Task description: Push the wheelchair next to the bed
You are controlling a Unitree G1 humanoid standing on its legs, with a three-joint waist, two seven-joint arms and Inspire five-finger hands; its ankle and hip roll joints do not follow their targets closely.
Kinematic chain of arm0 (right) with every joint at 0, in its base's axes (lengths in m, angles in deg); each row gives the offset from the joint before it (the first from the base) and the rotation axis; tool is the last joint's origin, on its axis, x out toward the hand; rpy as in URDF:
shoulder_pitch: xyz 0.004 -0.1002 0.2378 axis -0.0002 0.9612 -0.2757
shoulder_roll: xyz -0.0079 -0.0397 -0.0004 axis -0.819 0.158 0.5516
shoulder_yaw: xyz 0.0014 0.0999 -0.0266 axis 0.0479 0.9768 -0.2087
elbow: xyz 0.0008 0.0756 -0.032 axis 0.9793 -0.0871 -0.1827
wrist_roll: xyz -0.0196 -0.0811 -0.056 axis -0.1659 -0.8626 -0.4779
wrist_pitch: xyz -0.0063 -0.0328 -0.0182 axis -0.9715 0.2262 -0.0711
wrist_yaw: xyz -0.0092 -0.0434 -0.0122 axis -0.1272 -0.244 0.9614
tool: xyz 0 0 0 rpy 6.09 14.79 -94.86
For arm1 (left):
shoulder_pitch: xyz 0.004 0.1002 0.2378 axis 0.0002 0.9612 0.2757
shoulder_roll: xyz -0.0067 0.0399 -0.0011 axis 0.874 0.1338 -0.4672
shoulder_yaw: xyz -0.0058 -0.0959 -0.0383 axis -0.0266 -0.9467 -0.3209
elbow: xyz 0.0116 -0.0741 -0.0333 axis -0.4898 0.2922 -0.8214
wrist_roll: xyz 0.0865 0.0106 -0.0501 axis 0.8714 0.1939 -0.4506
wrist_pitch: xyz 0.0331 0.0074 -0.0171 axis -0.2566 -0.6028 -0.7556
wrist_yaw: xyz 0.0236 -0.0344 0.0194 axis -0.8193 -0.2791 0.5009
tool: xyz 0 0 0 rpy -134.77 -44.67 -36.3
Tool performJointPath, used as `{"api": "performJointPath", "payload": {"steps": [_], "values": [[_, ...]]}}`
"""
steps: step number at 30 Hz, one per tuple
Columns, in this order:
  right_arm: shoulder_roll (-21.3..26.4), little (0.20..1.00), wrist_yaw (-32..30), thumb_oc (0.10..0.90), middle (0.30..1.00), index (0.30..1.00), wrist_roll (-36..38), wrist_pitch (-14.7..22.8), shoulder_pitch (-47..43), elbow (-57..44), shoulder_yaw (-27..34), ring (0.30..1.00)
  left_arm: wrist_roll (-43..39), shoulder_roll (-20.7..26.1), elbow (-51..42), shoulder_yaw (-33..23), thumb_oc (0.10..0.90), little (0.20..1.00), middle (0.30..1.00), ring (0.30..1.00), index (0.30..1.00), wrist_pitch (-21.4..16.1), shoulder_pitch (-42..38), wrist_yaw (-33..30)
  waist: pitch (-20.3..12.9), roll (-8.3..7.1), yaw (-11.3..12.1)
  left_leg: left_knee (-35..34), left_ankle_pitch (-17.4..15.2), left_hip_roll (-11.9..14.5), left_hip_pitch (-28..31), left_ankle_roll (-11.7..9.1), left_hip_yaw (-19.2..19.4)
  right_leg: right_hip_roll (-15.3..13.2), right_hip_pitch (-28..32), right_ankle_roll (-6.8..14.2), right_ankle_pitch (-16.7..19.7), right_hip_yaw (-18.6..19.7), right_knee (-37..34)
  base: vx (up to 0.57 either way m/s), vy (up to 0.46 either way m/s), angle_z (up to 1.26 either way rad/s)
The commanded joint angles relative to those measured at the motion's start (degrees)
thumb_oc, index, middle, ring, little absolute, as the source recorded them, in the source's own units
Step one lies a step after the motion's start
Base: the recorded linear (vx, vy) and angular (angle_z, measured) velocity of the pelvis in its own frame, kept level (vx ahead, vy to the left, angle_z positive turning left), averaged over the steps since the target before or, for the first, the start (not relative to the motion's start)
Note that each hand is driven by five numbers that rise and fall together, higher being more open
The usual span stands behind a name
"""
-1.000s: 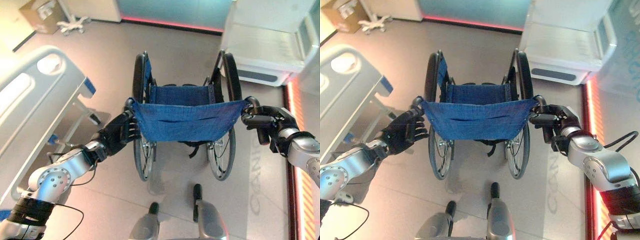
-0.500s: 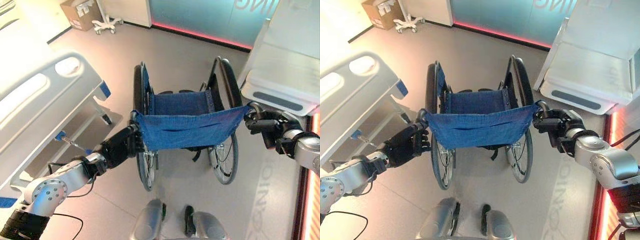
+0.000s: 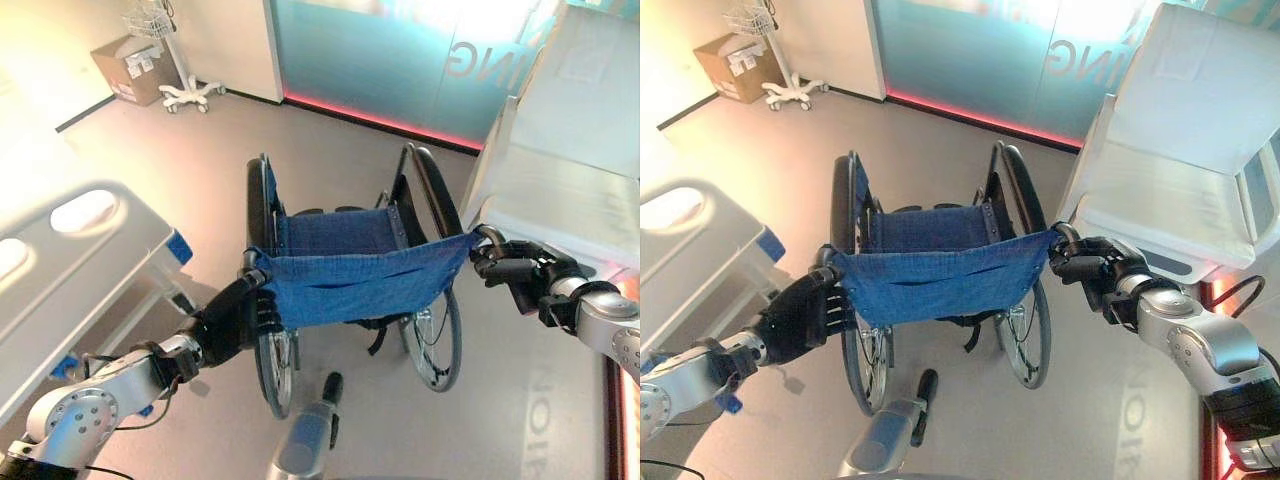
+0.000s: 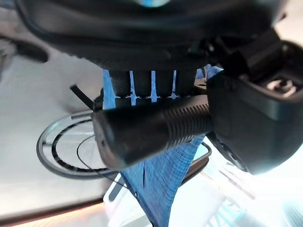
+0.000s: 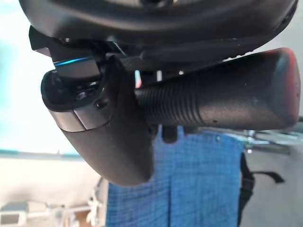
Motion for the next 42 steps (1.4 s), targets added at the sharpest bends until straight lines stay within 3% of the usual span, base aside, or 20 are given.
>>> {"api": "performJointPath", "payload": {"steps": [1,2,4,8,11,13,15,19,21,22,24,26,28,32,34,36,38,39,40,42], "values": [[-2.5,0.3,6.3,0.4,0.3,0.3,4.3,9.5,-5.7,-8.8,-1.0,0.3,-0.6,3.8,3.0,-10.5,0.4,0.3,0.3,0.3,0.3,-9.6,-13.0,0.5,-7.7,-1.47,-1.9,-4.0,2.3,-2.1,-0.3,-2.1,-2.8,4.9,-2.5,2.4,22.4,-4.4,2.5,0.39,0.115,0.11],[-2.9,0.3,5.9,0.4,0.3,0.3,4.4,9.7,-7.0,-8.0,-2.1,0.3,-1.1,4.4,3.6,-10.5,0.4,0.3,0.3,0.3,0.3,-9.2,-13.6,1.1,-7.9,-1.05,-2.3,-4.0,1.2,-2.5,1.4,-1.3,-3.3,5.1,-6.6,2.4,23.6,-4.5,5.2,0.39,0.121,0.07],[-3.1,0.3,6.6,0.4,0.3,0.3,3.4,9.7,-7.3,-7.8,-2.1,0.3,-1.8,5.1,4.4,-10.2,0.4,0.3,0.3,0.3,0.3,-9.3,-14.0,1.3,-7.6,-0.57,-3.3,-3.3,0.4,-3.2,2.0,-0.9,-3.7,4.6,-10.2,0.8,20.5,-5.4,2.7,0.38,0.118,-0.04],[-1.9,0.3,6.7,0.4,0.3,0.3,2.3,9.9,-7.5,-8.0,-1.3,0.3,-2.5,5.9,5.2,-9.2,0.4,0.3,0.3,0.3,0.3,-10.9,-14.7,2.5,-5.7,0.68,-5.0,-1.9,-2.3,-3.4,5.4,-0.9,-5.0,1.4,-16.5,-1.4,16.9,-9.7,-10.2,0.26,0.002,0.3],[-0.2,0.3,7.7,0.4,0.3,0.3,2.4,10.2,-9.6,-6.4,-1.2,0.3,-2.0,5.5,5.2,-6.2,0.4,0.3,0.3,0.3,0.3,-12.5,-18.3,1.5,-2.8,-0.7,-8.2,1.2,-10.6,-4.6,12.1,-0.4,-6.8,-5.4,-23.8,2.0,25.4,-9.8,-25.3,0.42,-0.173,0.57],[0.8,0.3,8.3,0.4,0.3,0.3,3.1,8.9,-11.3,-5.4,-1.6,0.3,-1.3,5.0,5.2,-5.1,0.4,0.3,0.3,0.3,0.3,-12.8,-19.1,0.5,-2.3,-1.22,-9.1,3.1,-14.5,-4.5,14.5,-0.4,-7.4,-6.9,-25.0,3.4,29.4,-8.7,-30.6,0.48,-0.209,0.66],[1.7,0.3,9.0,0.4,0.3,0.3,4.2,7.9,-12.8,-4.8,-1.8,0.3,-0.7,4.4,5.0,-5.0,0.4,0.3,0.3,0.3,0.3,-12.7,-18.9,0.1,-2.2,-1.43,-9.6,4.3,-17.2,-3.7,16.7,-0.5,-7.7,-6.9,-26.1,3.6,30.5,-7.6,-29.6,0.4,-0.154,0.58],[3.6,0.3,10.0,0.4,0.3,0.3,5.9,7.0,-17.8,-2.1,-4.8,0.3,-1.1,3.7,4.4,-6.2,0.4,0.3,0.3,0.3,0.3,-13.6,-17.3,0.6,-4.5,-1.16,-9.0,6.7,-14.7,-1.1,19.3,-2.0,-9.2,-5.3,-25.2,2.6,27.6,-8.9,-25.3,0.46,-0.165,0.51],[4.4,0.3,10.7,0.4,0.3,0.3,6.5,6.2,-20.1,-1.1,-6.7,0.3,-2.1,3.5,2.9,-8.2,0.4,0.3,0.3,0.3,0.3,-13.0,-15.4,0.4,-6.2,-0.62,-8.7,12.0,-6.8,1.7,20.3,-4.8,-9.6,-3.1,-24.1,0.0,25.2,-10.3,-23.2,0.42,-0.183,0.57],[4.5,0.3,10.7,0.4,0.3,0.3,6.5,6.1,-20.4,-1.1,-7.0,0.3,-2.2,3.5,2.5,-8.6,0.4,0.3,0.3,0.3,0.3,-12.9,-15.0,0.2,-6.4,-0.58,-8.7,13.3,-5.4,2.0,20.2,-5.3,-9.6,-2.8,-23.7,-0.5,24.8,-10.7,-23.1,0.33,-0.193,0.49],[5.1,0.3,10.5,0.4,0.3,0.3,6.4,6.1,-21.3,-1.2,-8.7,0.3,-2.5,3.1,1.1,-10.3,0.4,0.3,0.3,0.3,0.3,-12.6,-13.1,0.5,-6.4,-1.4,-8.0,27.2,1.7,2.2,15.1,-7.2,-7.7,-2.0,-19.9,-3.3,22.8,-11.7,-23.9,0.32,-0.232,0.29],[5.0,0.3,10.6,0.4,0.3,0.3,6.1,6.4,-22.1,-0.9,-9.7,0.3,-2.5,2.9,0.6,-11.4,0.4,0.3,0.3,0.3,0.3,-12.5,-12.1,0.7,-5.8,-1.77,-7.1,35.5,2.7,0.6,10.1,-7.5,-6.9,-1.6,-17.9,-4.5,21.6,-12.2,-23.8,0.3,-0.204,0.13],[4.7,0.3,9.9,0.4,0.3,0.3,6.4,6.0,-22.5,-1.3,-9.9,0.3,-2.5,2.6,0.6,-12.6,0.4,0.3,0.3,0.3,0.3,-11.4,-11.5,1.4,-4.6,-2.2,-5.9,40.5,1.1,-0.7,4.1,-6.8,-5.2,-1.2,-15.0,-5.3,20.6,-12.9,-23.7,0.33,-0.188,0.17],[4.0,0.3,8.3,0.4,0.3,0.3,5.9,4.6,-22.6,-3.2,-10.1,0.3,-2.8,3.0,0.5,-13.8,0.4,0.3,0.3,0.3,0.3,-11.8,-10.1,1.9,-3.1,-1.81,-3.9,26.9,-0.5,-0.2,1.7,-5.5,-3.5,0.8,-10.8,-4.9,18.9,-13.1,-24.6,0.37,-0.072,0.23],[2.9,0.3,9.1,0.4,0.3,0.3,4.7,4.7,-24.0,-2.0,-11.2,0.3,-3.0,3.4,1.6,-13.8,0.4,0.3,0.3,0.3,0.3,-12.5,-10.0,2.6,-3.0,-0.92,-2.9,13.6,2.0,1.0,1.7,-6.1,-2.0,2.8,-8.3,-5.1,17.2,-12.7,-25.5,0.43,0.026,-0.1],[1.9,0.3,10.7,0.4,0.3,0.3,2.7,5.9,-24.6,0.1,-12.4,0.3,-2.0,2.3,1.9,-11.7,0.4,0.3,0.3,0.3,0.3,-13.2,-10.8,2.3,-3.1,0.23,-1.7,0.9,7.2,1.9,-1.2,-7.5,2.4,5.2,-4.1,-5.8,14.8,-13.4,-26.5,0.53,0.053,-0.02],[1.6,0.3,11.6,0.4,0.3,0.3,0.9,7.1,-23.3,0.8,-11.9,0.3,-0.4,0.9,2.1,-9.5,0.4,0.3,0.3,0.3,0.3,-14.0,-11.6,2.5,-3.0,-0.03,-1.3,1.0,8.5,1.8,-3.4,-7.6,7.0,5.6,-1.2,-6.2,13.4,-13.8,-27.1,0.41,-0.015,-0.03],[1.2,0.3,11.7,0.4,0.3,0.3,0.4,7.7,-22.9,1.8,-11.5,0.3,0.3,0.6,2.4,-8.8,0.4,0.3,0.3,0.3,0.3,-13.7,-12.6,3.3,-3.3,-0.7,-1.4,1.5,5.2,1.8,-3.3,-5.9,10.2,5.3,-0.8,-6.0,12.4,-14.0,-26.4,0.4,-0.017,0.0],[0.9,0.3,12.0,0.4,0.3,0.3,0.0,8.0,-22.8,2.3,-11.5,0.3,0.7,0.4,2.6,-8.5,0.4,0.3,0.3,0.3,0.3,-13.5,-13.0,3.6,-3.6,-1.27,-1.5,1.4,2.5,1.1,-2.6,-5.6,10.1,4.7,-0.3,-5.6,11.3,-13.8,-25.9,0.37,0.005,0.03],[-1.2,0.3,14.2,0.4,0.3,0.3,-1.8,9.6,-22.8,4.7,-11.4,0.3,1.8,0.4,3.0,-7.7,0.4,0.3,0.3,0.3,0.3,-12.7,-14.8,2.7,-5.3,-2.26,0.0,0.1,-1.1,-1.3,-0.2,-1.8,9.9,5.3,1.0,-3.7,10.4,-14.4,-20.6,0.41,0.005,-0.03]]}}
